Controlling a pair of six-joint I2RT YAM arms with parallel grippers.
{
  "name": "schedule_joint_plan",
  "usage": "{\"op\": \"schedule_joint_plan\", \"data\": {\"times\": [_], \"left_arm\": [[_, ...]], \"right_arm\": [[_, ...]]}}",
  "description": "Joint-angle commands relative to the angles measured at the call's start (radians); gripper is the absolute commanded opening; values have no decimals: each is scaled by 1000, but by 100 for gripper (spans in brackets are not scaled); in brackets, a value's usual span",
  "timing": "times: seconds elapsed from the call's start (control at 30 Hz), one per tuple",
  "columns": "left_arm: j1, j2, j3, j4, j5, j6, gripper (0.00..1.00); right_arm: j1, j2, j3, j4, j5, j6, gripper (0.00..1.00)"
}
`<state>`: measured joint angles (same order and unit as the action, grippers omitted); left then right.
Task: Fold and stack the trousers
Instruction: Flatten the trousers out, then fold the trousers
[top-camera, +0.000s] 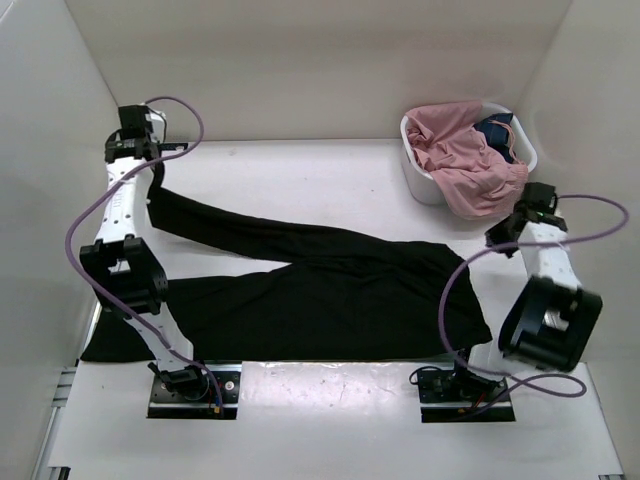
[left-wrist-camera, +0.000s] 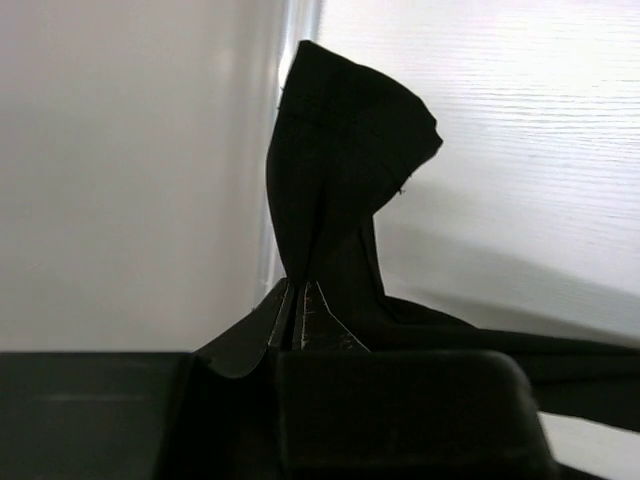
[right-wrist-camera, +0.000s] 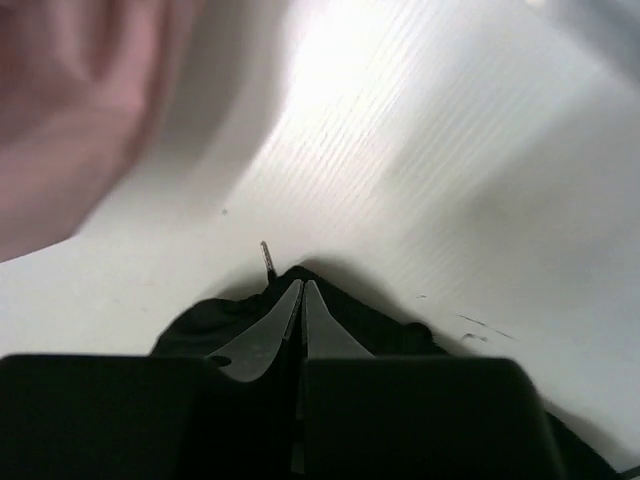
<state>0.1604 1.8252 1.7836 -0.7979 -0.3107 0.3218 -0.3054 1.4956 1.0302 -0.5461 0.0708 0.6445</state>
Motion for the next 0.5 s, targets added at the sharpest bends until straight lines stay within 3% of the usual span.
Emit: {"op": "schedule_joint_plan", "data": {"times": [0.0,0.2,0.23,0.27,0.3,0.33,0.43,0.47], "left_arm": [[37,-89,34,-9,-47,37,14],[77,-98,43,-53,-22,68,14],[77,-98,31,-54,-8,78,14],[77,-98,22,-69,2,79,14],[62,-107,1,-78,2,79,14],[53,-107,-9,-78,2,69,14],[53,-107,-38,-106,33,48,14],[53,-107,-47,-106,33,48,14]], "right_arm": [[-46,-162,-24,-28,61,-68,0],[-60,-239,-76,-2,-41,-126,0],[-60,-229,-88,18,-90,-126,4],[-60,-213,-100,41,-192,-126,14],[-38,-172,-101,72,-233,-109,36],[-22,-147,-101,72,-250,-97,47],[67,-77,-72,98,-250,-43,67],[110,-63,-62,109,-259,-13,69]]}}
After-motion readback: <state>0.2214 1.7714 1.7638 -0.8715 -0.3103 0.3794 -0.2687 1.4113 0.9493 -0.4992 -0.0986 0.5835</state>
